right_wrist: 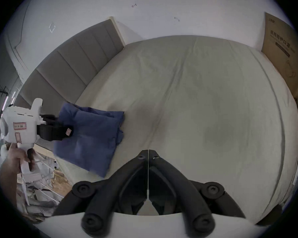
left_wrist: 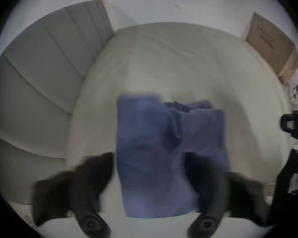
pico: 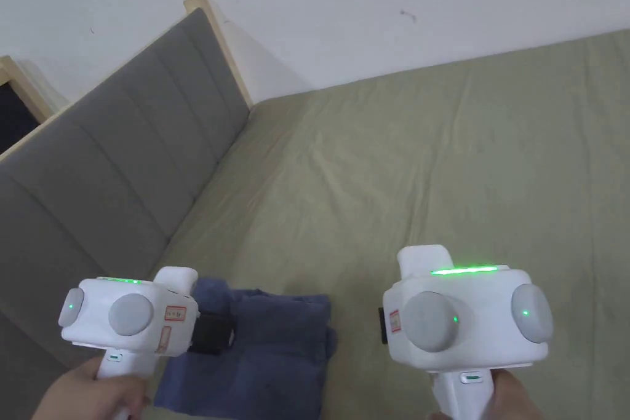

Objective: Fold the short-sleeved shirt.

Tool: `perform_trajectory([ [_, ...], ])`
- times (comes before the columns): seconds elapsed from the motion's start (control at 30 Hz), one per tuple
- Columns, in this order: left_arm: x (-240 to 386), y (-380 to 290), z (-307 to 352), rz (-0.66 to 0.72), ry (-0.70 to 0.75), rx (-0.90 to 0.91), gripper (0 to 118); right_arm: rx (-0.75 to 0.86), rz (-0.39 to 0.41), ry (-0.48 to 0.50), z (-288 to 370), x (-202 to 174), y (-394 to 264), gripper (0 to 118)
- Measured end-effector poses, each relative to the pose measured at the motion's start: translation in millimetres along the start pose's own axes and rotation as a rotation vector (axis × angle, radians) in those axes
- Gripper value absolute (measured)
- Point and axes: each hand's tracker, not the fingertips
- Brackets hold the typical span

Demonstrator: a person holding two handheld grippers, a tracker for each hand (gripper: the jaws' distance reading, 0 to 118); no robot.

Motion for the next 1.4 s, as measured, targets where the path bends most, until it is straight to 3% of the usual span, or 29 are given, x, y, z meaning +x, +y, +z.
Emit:
perform_trajectory([
  [0.07, -5.0, -3.9, -4.5, -0.007, 0.075, -0.027, 118, -0.016, -0.006, -0.001, -5.0, -2.2, -2.5, 2],
  [0.33, 11.3, -18.7, 18.9, 0.003, 0.105, 0.018, 115, 0.022, 0.019, -0.055, -3.5, -2.6, -7.2, 2],
  [0.37, 18.7, -19.7, 25.1, 0.000, 0.101, 0.020, 107, 0.023, 0.013, -0.055, -1.5, -0.5, -7.5, 2],
  [0.4, 26.9, -20.9, 31.5, 0.001, 0.085, 0.021, 89, 0.027, 0.011, -0.055, 1.1, 1.5, -8.4, 2],
  [0.43, 35.2, -22.0, 36.9, 0.017, 0.067, 0.041, 54, 0.033, 0.013, -0.055, 4.4, 3.7, -9.5, 2],
  [0.47, 47.6, -22.9, 41.8, 0.035, 0.058, 0.056, 0, 0.048, 0.027, -0.062, 9.9, 5.8, -10.9, 2],
  [0.57, 95.9, -25.8, 59.6, 0.080, 0.099, 0.193, 0, 0.141, 0.105, -0.072, 31.9, 21.5, -16.0, 2],
  [0.67, 154.9, -23.7, 91.6, 0.140, -0.093, 0.382, 0, 0.221, 0.080, -0.071, 68.5, 57.2, -24.1, 2],
  [0.8, 248.4, -19.9, 142.9, 0.031, -0.093, 0.583, 0, 0.352, 0.079, -0.146, 132.7, 113.0, -32.6, 2],
  [0.97, 333.4, -25.0, 205.9, 0.025, -0.125, 0.779, 0, 0.526, 0.013, -0.220, 220.2, 178.2, -45.6, 1],
  [1.17, 392.2, -39.0, 269.6, 0.104, -0.157, 1.027, 0, 0.738, 0.015, -0.350, 288.7, 234.4, -67.3, 1],
  [1.3, 413.9, -46.9, 291.9, 0.116, -0.175, 1.045, 0, 0.850, 0.013, -0.375, 319.9, 251.5, -80.9, 1],
  [1.33, 417.1, -49.0, 294.9, 0.122, -0.169, 1.048, 0, 0.891, 0.030, -0.390, 327.2, 251.2, -84.6, 4],
  [1.4, 417.6, -52.5, 298.3, 0.136, -0.174, 1.048, 28, 0.950, 0.056, -0.409, 338.0, 249.4, -89.1, 34],
])
